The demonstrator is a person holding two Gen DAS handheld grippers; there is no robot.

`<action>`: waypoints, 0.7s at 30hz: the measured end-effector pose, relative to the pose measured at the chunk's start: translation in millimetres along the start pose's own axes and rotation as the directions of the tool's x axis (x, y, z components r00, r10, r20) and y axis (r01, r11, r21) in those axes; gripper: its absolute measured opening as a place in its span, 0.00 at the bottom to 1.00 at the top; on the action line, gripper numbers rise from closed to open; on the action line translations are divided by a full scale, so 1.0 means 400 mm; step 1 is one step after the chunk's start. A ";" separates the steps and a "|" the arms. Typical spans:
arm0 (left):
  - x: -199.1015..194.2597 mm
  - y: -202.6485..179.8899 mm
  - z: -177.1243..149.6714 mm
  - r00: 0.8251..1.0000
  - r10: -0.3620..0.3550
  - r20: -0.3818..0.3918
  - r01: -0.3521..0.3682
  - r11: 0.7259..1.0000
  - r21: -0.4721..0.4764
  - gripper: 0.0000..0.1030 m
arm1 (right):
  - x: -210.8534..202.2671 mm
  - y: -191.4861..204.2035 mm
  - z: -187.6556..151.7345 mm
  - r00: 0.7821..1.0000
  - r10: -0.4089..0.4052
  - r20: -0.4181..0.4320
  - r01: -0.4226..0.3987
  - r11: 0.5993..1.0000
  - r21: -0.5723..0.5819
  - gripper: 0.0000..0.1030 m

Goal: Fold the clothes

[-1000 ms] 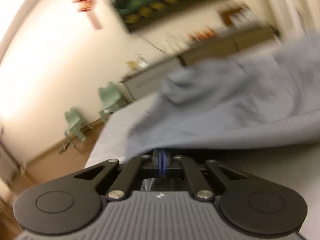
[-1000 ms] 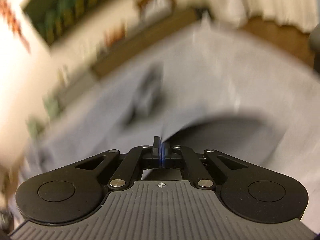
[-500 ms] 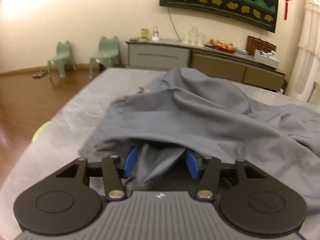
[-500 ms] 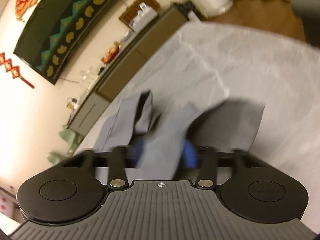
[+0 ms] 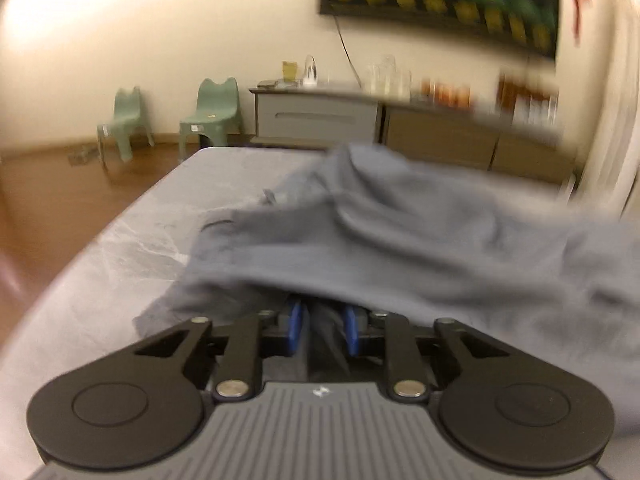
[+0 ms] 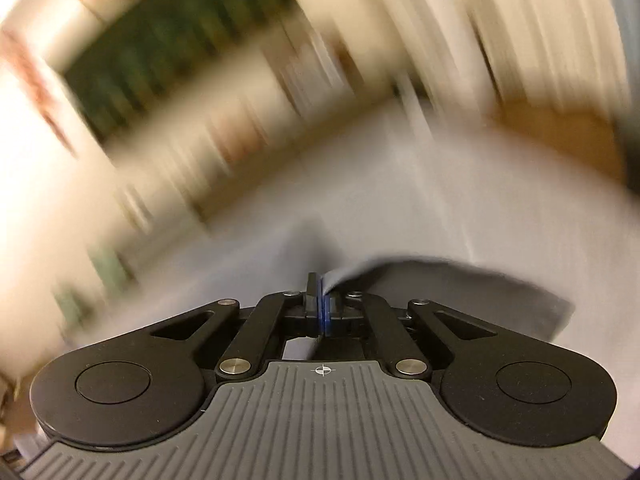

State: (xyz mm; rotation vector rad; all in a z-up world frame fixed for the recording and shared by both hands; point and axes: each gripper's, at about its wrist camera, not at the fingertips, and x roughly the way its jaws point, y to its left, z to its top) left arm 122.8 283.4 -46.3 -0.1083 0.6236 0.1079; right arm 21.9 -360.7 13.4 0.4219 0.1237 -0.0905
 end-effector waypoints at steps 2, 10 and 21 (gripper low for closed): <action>-0.012 0.039 0.001 1.000 0.000 0.004 0.000 0.998 -0.062 0.16 | -0.076 0.030 0.016 0.995 -0.022 0.098 0.025 0.999 -0.035 0.00; 0.025 0.074 -0.042 0.987 0.003 -0.163 -0.011 0.999 -0.050 0.34 | -0.043 -0.249 -0.178 0.851 -0.231 -0.472 0.402 0.864 0.302 0.00; 0.026 0.021 -0.060 0.984 0.029 -0.176 -0.006 0.992 0.129 0.68 | -0.089 -0.038 -0.109 0.917 -0.384 -0.112 0.372 0.922 -0.111 0.48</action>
